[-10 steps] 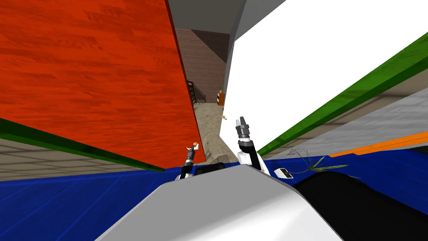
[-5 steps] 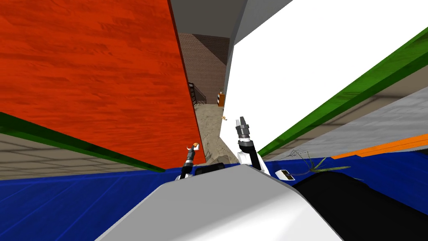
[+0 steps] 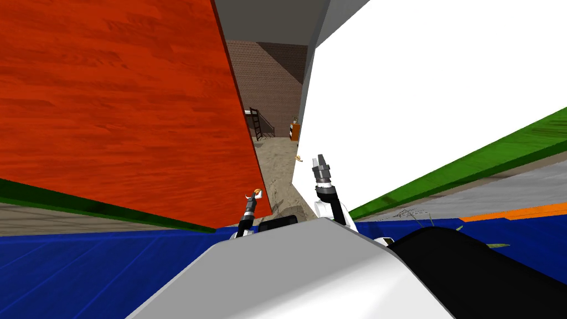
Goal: Push the door open
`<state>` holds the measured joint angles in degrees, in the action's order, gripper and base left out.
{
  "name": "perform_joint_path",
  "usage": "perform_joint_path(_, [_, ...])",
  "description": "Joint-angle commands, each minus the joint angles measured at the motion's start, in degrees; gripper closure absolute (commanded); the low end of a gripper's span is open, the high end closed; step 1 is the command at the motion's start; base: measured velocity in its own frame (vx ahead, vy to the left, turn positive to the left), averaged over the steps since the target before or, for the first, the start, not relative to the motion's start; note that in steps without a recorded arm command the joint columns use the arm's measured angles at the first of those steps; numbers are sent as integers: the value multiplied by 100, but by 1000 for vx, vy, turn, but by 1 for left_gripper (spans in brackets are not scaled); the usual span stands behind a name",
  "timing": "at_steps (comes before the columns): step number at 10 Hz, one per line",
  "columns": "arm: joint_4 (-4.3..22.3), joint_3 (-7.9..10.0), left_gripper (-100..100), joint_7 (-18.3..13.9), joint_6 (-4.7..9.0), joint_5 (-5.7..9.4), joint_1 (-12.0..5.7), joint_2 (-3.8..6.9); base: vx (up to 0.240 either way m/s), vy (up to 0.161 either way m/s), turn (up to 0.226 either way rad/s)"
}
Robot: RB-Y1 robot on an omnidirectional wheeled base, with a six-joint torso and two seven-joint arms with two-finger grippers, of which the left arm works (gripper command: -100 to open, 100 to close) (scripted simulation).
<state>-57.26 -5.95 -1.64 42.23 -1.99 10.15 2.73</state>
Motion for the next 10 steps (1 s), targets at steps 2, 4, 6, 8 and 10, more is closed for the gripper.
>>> perform_joint_path(2, [93,215,100,102,50,105,-121,83,197,-42,119])
perform_joint_path(4, [129,340,100,179,42,177,-164,97,194,-69,115])
perform_joint_path(6, [166,473,100,260,33,254,-210,89,190,-92,159])
perform_joint_path(8, [204,608,100,343,24,333,-258,57,193,-108,126])
perform_joint_path(10, [241,742,100,426,15,410,-304,0,206,-92,139])
